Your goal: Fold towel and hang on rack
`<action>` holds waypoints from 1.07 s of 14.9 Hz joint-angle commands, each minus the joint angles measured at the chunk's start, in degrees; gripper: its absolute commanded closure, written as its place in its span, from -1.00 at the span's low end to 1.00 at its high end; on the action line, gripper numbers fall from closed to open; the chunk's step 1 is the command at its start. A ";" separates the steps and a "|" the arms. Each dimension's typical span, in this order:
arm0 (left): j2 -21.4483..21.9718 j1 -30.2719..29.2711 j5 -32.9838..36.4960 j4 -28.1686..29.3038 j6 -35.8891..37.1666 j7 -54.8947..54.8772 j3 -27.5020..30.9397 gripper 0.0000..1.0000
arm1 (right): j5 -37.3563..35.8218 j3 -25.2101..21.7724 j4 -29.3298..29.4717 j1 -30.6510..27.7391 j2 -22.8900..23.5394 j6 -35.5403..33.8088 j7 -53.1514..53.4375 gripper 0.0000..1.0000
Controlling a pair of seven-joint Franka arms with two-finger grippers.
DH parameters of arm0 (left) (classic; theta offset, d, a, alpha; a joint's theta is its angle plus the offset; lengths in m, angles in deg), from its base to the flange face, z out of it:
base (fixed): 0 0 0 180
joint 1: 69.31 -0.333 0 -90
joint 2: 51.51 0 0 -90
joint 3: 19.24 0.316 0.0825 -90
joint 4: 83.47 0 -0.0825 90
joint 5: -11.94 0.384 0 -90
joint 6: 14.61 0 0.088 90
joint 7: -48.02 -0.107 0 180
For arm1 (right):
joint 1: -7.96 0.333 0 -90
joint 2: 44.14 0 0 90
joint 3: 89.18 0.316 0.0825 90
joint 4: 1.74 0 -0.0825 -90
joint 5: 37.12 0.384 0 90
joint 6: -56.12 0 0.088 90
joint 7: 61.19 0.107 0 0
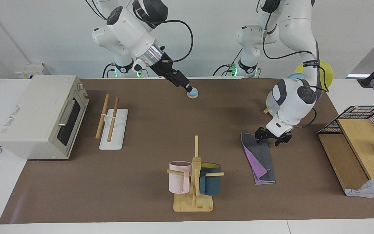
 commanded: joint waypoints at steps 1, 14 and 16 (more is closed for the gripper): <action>-1.39 -0.80 -1.42 -1.46 -0.67 -4.14 -0.41 -0.75 | 1.37 0.17 -1.07 -0.36 -0.62 1.06 -0.64 -1.00; -1.39 -0.89 -2.03 -1.46 3.45 -3.72 -0.32 1.00 | 1.37 0.17 -1.69 -0.18 -0.89 1.33 -0.56 -1.00; -1.39 -0.89 -2.12 -2.60 4.94 -2.67 -0.32 1.00 | 1.37 0.17 -1.69 -0.09 -0.98 1.24 -0.56 -1.00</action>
